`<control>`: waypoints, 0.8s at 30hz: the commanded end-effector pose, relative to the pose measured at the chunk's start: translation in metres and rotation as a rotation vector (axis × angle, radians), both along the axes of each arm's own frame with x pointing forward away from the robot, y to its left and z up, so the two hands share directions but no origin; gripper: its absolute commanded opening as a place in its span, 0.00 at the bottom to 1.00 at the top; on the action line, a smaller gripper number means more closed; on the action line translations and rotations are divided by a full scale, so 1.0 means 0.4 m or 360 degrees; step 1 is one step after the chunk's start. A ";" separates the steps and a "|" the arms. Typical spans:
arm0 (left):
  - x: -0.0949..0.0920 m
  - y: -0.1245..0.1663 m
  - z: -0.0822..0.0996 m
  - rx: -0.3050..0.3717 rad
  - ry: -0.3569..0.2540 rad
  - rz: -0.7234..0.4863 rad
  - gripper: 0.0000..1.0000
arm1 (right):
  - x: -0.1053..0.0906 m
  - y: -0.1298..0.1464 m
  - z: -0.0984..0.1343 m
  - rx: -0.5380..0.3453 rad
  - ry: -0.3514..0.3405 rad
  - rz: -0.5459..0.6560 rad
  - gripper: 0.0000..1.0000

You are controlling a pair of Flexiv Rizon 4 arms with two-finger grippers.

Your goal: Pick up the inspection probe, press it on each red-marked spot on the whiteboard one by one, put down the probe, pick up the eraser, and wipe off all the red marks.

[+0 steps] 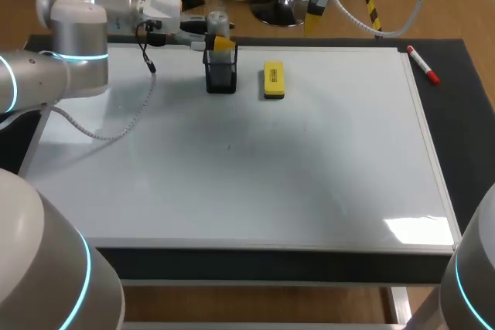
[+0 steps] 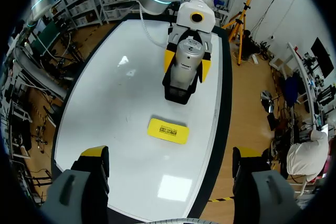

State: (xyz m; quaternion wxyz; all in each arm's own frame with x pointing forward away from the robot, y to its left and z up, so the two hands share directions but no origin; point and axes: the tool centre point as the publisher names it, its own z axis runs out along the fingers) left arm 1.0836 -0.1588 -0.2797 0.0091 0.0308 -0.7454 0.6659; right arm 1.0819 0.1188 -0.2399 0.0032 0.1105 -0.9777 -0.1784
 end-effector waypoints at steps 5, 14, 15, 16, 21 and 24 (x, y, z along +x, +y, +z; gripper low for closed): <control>-0.003 0.004 0.004 0.0007 -0.0008 -0.0010 1.00 | 0.003 -0.001 0.003 -0.0008 0.0005 0.0003 1.00; -0.008 0.022 0.034 0.0080 -0.0070 0.0006 1.00 | 0.003 -0.001 0.003 -0.0008 0.0005 0.0003 1.00; -0.009 0.026 0.039 0.0091 -0.0080 0.0008 1.00 | 0.003 -0.001 0.003 -0.0008 0.0005 0.0003 1.00; -0.010 0.030 0.044 0.0110 -0.0087 0.0015 1.00 | 0.003 -0.001 0.003 -0.0008 0.0005 0.0003 1.00; -0.007 0.055 0.061 0.0215 -0.0113 0.0079 1.00 | 0.003 -0.001 0.003 -0.0008 0.0005 0.0003 1.00; -0.011 0.071 0.071 0.0299 -0.0139 0.0116 1.00 | 0.003 -0.001 0.003 -0.0008 0.0005 0.0003 1.00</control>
